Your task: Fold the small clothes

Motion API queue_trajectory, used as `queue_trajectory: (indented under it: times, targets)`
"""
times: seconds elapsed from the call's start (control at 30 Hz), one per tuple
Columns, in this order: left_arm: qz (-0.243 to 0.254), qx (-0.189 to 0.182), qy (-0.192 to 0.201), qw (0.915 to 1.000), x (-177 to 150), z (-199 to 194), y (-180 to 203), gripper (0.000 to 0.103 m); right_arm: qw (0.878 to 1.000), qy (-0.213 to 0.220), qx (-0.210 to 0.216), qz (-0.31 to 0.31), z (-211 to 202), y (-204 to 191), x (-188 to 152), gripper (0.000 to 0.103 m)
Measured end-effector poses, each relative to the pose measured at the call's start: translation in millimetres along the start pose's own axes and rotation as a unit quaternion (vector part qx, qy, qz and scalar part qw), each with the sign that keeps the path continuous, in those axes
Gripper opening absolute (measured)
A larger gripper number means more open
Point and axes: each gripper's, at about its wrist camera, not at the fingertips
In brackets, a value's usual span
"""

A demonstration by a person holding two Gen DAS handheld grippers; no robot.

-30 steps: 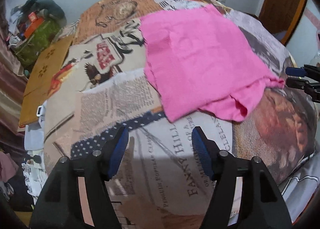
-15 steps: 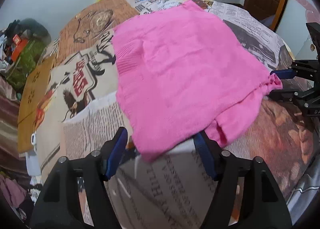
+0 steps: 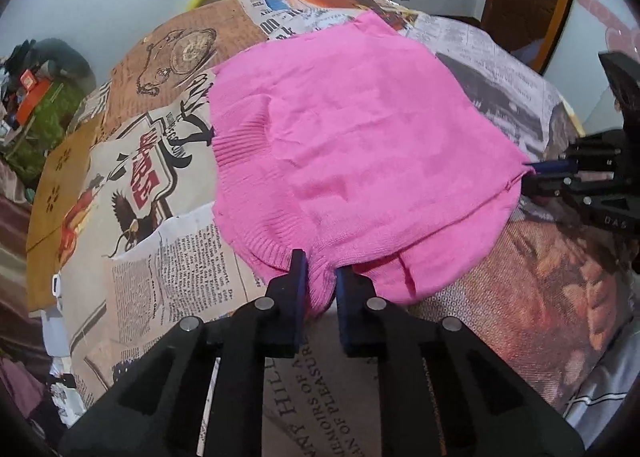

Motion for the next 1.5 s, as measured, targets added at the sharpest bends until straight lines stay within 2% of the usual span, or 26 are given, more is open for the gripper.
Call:
queue_trajectory:
  times: [0.2,0.43,0.63,0.8,1.07,1.17,1.23,1.33,1.5]
  targets:
    - [-0.023,-0.01,0.025,0.9994,15.6,-18.2,-15.3,0.012,0.999,0.035,0.009,0.006,-19.9,1.5,10.2,0.008]
    - [-0.04,-0.004,0.062,0.9973,48.6,-34.5,-32.8,0.011,0.996,0.089,0.003,0.001,-47.7,3.9,44.4,0.008]
    - [-0.059,-0.005,0.078,0.9952,78.6,-32.0,-54.7,0.005,0.993,0.119,-0.01,-0.013,-48.1,8.0,76.9,0.008]
    - [-0.077,-0.005,0.087,0.9932,106.3,-22.7,-78.6,0.004,0.991,0.134,-0.017,-0.021,-43.3,13.9,105.7,0.008]
    - [-0.096,-0.011,0.091,0.9911,156.1,13.8,-110.1,0.004,0.989,0.142,-0.034,-0.03,-24.3,33.8,156.8,0.008]
    - [-0.106,-0.02,0.068,0.9919,173.3,49.0,-120.2,0.004,0.991,0.123,-0.039,-0.025,-2.0,46.6,172.9,0.008]
    - [-0.11,-0.029,0.05,0.9923,178.3,70.1,-123.9,0.004,0.993,0.112,-0.045,-0.018,15.5,56.1,180.2,0.008]
    - [-0.118,-0.022,0.029,0.9923,180.7,99.1,-129.2,0.004,0.995,0.089,-0.046,0.003,43.1,72.4,187.6,0.009]
    - [-0.142,-0.011,0.013,0.9897,176.9,122.4,-142.7,0.006,0.994,0.089,-0.063,0.02,59.0,87.4,195.0,0.009]
Point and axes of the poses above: each gripper's, at about its wrist camera, not at the fingertips, and z roughly the way its jaws point, y to its right, x to its top, and after that the axes turned 6 degrees about z, right-handed
